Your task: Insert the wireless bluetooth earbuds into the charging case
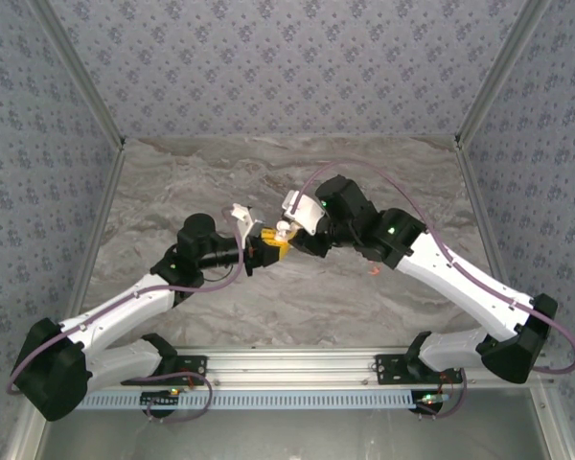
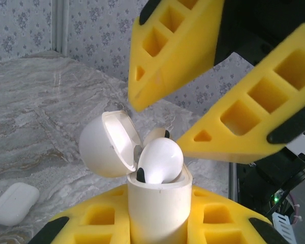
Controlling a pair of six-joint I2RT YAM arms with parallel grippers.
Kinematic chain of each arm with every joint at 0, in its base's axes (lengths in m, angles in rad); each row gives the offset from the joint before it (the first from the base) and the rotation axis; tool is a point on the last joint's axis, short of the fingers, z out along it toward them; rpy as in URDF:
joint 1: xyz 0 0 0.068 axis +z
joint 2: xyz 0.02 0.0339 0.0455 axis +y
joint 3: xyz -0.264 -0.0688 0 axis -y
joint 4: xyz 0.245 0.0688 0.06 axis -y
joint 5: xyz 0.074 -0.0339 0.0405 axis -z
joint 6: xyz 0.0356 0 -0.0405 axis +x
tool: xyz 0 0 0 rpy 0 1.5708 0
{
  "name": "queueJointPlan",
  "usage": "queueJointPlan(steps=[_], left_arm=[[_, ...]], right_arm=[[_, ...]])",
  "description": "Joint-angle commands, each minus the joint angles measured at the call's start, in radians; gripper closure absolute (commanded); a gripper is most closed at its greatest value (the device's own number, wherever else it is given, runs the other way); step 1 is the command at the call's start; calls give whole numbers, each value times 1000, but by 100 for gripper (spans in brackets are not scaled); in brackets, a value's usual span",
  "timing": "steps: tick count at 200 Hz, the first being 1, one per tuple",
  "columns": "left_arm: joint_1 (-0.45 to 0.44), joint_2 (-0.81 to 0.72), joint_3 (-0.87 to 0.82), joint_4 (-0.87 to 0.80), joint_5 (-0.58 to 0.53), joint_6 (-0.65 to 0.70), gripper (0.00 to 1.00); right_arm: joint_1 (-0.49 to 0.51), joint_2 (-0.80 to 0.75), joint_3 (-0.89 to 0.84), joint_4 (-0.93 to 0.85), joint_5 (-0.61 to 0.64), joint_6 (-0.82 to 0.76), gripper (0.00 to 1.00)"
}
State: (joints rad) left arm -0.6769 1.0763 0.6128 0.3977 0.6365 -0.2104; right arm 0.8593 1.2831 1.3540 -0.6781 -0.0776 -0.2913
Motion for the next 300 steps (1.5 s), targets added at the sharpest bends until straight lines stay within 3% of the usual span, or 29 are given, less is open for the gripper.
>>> queueJointPlan(steps=[1, 29, 97, 108, 156, 226, 300], left_arm=[[-5, -4, 19, 68, -1, -11, 100], [-5, -4, 17, 70, -3, -11, 100], [-5, 6, 15, 121, -16, -23, 100], [-6, 10, 18, 138, -18, -28, 100], [-6, 36, 77, 171, -3, -29, 100], [-8, 72, 117, 165, 31, -41, 100], [-13, 55, 97, 116, -11, -14, 100]], right_arm=[[-30, 4, 53, -21, -86, 52, 57], [-86, -7, 98, -35, -124, 100, 49], [-342, -139, -93, 194, -514, 386, 10], [-371, -151, -145, 255, -577, 451, 0], [-377, -158, -287, 483, -764, 613, 0], [-309, -81, -233, 511, -804, 607, 0], [-299, -139, -226, 487, -822, 579, 0]])
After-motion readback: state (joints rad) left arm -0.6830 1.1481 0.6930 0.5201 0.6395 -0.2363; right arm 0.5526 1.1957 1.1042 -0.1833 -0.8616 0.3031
